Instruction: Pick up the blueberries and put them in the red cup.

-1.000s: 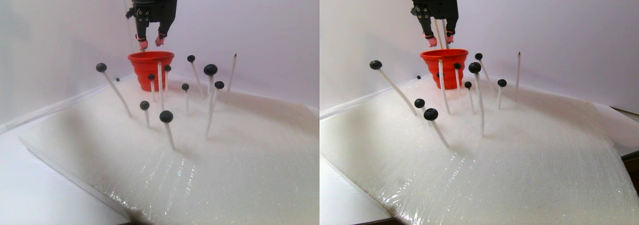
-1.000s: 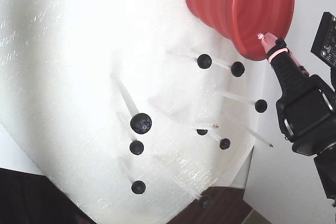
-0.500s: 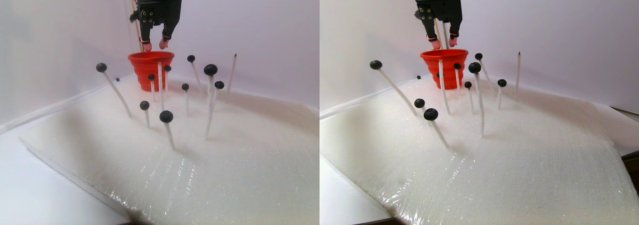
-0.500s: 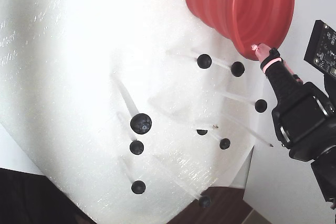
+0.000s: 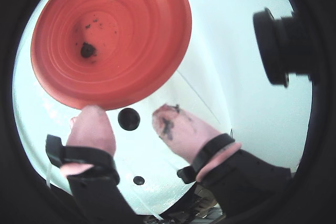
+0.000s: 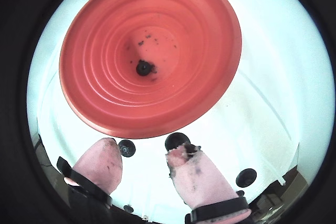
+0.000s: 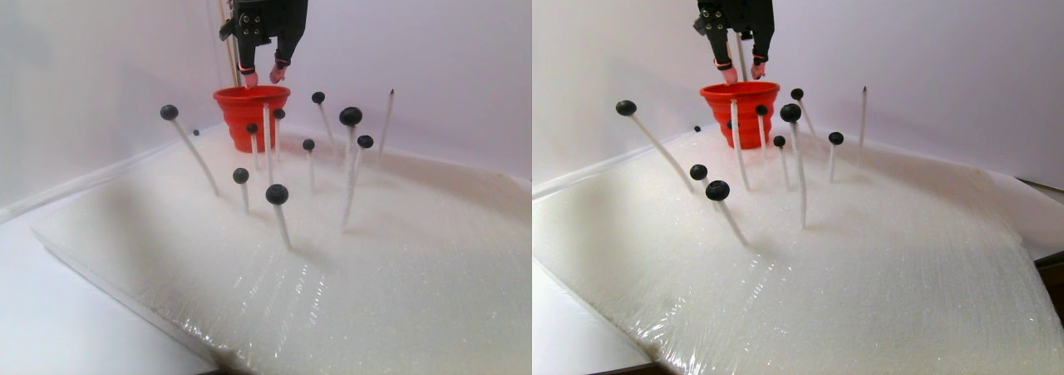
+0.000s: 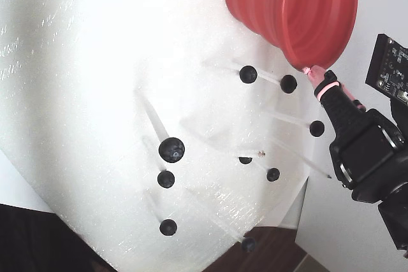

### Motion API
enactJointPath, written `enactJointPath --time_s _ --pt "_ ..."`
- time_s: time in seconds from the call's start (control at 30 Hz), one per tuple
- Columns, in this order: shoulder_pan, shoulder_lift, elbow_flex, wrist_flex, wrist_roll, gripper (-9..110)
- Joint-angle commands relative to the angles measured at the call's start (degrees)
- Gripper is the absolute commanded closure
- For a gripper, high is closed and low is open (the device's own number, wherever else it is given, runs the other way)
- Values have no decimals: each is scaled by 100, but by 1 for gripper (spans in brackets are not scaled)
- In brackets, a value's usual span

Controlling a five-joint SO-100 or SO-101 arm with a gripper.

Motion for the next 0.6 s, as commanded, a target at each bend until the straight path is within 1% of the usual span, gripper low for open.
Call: enactJointPath --time_s 0.0,0.57 --pt "88 949 -308 53 -53 85" --pt "229 1608 229 615 -105 85"
